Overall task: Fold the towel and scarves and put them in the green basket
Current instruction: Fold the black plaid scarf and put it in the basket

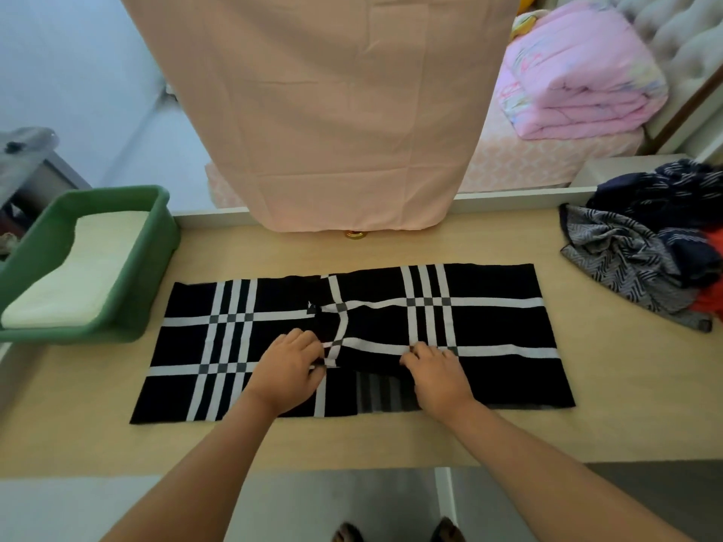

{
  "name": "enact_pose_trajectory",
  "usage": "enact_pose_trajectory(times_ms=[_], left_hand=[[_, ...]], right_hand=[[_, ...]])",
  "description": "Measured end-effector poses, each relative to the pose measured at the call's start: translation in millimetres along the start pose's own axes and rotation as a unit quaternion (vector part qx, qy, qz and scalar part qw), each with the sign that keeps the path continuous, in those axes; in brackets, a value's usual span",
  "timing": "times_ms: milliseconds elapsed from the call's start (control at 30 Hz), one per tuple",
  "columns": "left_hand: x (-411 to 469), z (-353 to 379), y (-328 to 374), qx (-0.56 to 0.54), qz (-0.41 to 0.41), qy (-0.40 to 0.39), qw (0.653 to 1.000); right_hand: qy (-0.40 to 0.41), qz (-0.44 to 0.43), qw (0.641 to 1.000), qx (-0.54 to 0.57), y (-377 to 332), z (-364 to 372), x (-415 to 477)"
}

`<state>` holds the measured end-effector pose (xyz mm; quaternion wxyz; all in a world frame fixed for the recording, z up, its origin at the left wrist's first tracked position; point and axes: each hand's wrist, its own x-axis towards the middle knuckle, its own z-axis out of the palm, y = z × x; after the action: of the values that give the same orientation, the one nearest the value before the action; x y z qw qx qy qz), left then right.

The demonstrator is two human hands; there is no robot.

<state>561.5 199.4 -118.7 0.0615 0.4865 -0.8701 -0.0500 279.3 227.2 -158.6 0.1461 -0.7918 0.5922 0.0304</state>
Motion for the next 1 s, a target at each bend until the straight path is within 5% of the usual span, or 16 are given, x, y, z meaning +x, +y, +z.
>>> enact_pose_trajectory(times_ms=[200, 300, 500, 667, 767, 867, 1000], left_hand=[[-26, 15, -18, 0.064, 0.094, -0.187, 0.976], [-29, 19, -14, 0.084, 0.060, -0.288, 0.952], [-7, 29, -7, -0.049, 0.020, -0.080, 0.995], [8, 47, 7, 0.043, -0.041, -0.200, 0.978], [19, 44, 24, 0.117, -0.106, -0.148, 0.976], [37, 47, 53, 0.063, -0.052, -0.058, 0.995], [61, 53, 115, -0.097, 0.074, -0.110, 0.987]], right_hand=[[-0.021, 0.027, 0.999, -0.018, -6, -11, -10], [-0.086, 0.036, 0.996, -0.013, -7, -4, -22], [-0.128, 0.091, 0.983, 0.094, -3, -2, -31], [-0.028, 0.171, 0.975, 0.142, 16, -10, -42], [0.001, 0.220, 0.970, 0.104, 43, -17, -60], [-0.004, 0.241, 0.969, 0.054, 77, -21, -81], [-0.020, 0.226, 0.974, 0.023, 110, -18, -94]])
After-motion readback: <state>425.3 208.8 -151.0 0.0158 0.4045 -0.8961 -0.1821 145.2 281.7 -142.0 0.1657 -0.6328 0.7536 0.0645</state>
